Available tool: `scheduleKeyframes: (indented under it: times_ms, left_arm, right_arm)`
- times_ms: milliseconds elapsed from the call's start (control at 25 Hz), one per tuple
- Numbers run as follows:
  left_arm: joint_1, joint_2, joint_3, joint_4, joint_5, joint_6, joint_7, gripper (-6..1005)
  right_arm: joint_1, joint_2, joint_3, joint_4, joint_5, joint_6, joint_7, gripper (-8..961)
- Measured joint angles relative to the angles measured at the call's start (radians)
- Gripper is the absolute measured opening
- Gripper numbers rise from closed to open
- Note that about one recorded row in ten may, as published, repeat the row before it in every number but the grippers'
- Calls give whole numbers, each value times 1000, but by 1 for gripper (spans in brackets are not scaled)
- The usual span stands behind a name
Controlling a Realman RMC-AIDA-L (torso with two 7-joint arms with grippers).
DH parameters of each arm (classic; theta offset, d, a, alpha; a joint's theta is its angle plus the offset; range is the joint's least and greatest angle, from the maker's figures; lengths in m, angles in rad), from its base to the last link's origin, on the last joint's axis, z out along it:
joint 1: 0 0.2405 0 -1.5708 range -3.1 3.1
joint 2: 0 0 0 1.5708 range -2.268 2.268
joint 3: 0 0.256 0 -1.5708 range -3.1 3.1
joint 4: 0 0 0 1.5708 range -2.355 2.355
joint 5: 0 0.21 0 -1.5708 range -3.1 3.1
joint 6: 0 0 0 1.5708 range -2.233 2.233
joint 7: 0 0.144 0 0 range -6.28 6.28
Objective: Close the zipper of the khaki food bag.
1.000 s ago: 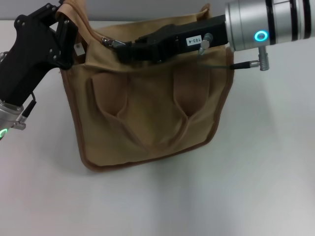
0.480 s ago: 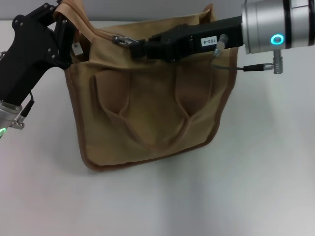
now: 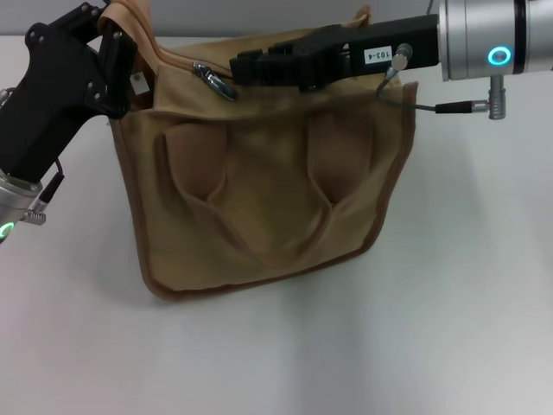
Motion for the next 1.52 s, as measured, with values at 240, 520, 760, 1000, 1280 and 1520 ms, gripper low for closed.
scheduleKeyframes:
  times_ms: [240, 520, 760, 1000, 1280, 1520]
  left_arm:
    - [-3, -1, 0, 0, 0, 0, 0, 28]
    - [-8, -2, 0, 0, 0, 5, 0, 28]
    - [-10, -1, 0, 1, 1, 6, 0, 28]
    - [-10, 0, -2, 3, 0, 7, 0, 28]
    - [-7, 0, -14, 3, -3, 9, -2, 28]
    - [-7, 1, -14, 4, -4, 3, -8, 28]
  right_arm:
    - [12, 0, 9, 6, 1, -9, 3, 213]
    - [112, 0, 3, 133, -21, 1, -5, 409]
    - [125, 1, -9, 153, -34, 13, -8, 342]
    - [63, 3, -12, 63, -37, 10, 8, 276]
    - [0, 5, -13, -25, -38, 5, 18, 161]
    - [-15, 4, -9, -41, -38, 2, 18, 21]
